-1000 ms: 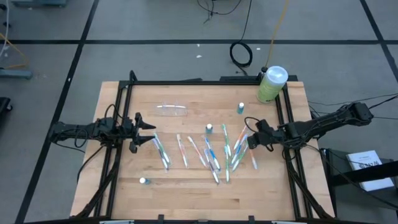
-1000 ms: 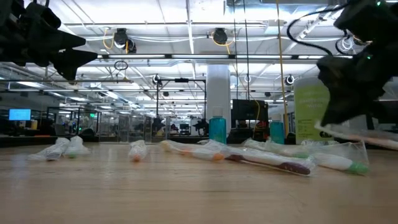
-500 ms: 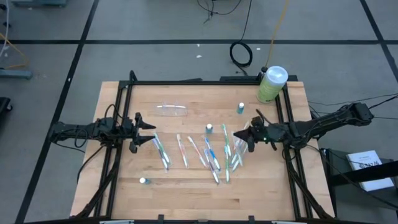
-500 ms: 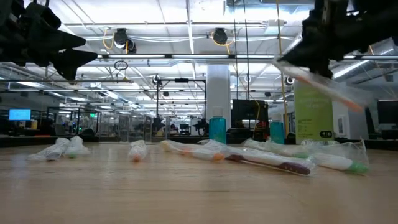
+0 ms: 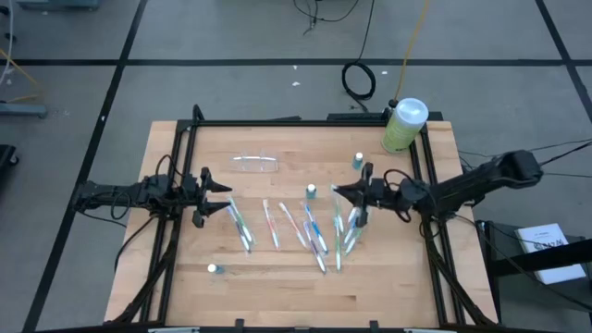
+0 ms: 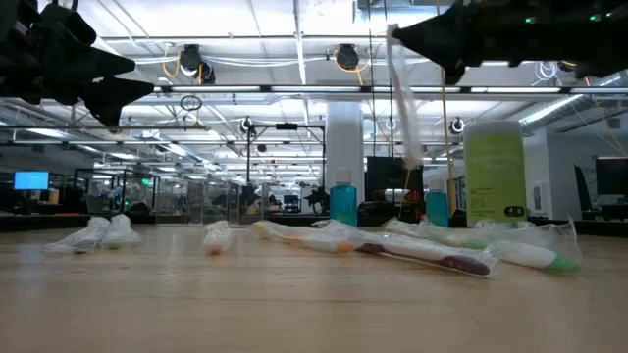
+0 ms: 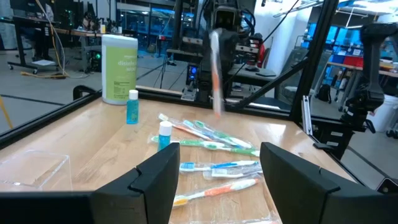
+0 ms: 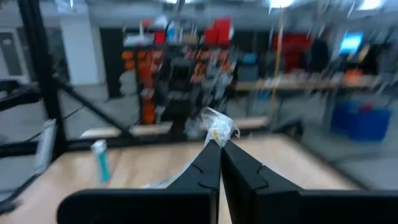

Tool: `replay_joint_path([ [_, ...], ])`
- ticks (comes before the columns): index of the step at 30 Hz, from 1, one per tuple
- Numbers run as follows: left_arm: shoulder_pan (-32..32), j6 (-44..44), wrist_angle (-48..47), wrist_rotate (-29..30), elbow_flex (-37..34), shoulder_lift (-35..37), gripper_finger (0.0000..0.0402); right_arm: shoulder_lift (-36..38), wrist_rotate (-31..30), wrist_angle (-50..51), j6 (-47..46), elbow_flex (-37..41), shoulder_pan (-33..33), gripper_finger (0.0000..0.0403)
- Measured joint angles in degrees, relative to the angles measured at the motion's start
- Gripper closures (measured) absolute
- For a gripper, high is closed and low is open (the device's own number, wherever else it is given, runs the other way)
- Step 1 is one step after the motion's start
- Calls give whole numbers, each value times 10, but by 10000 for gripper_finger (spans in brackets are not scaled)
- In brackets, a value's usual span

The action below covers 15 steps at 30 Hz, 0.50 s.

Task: Pick & Place toothbrushing station
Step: Put the orange toothbrush into the transparent organizer

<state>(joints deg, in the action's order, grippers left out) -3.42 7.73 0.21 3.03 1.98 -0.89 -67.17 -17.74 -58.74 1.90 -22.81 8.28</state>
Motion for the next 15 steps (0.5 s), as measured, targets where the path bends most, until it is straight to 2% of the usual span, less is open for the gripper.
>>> replay_joint_path([
  [3,0,0,0,0,0,0,172,-57,32,-116,26,-5,-35,403],
  [5,0,0,0,0,0,0,172,-87,76,-152,32,-19,-61,403],
  [9,0,0,0,0,0,0,172,-134,139,-148,32,-81,-108,403],
  [15,0,0,0,0,0,0,172,-203,188,-103,22,-192,-176,403],
])
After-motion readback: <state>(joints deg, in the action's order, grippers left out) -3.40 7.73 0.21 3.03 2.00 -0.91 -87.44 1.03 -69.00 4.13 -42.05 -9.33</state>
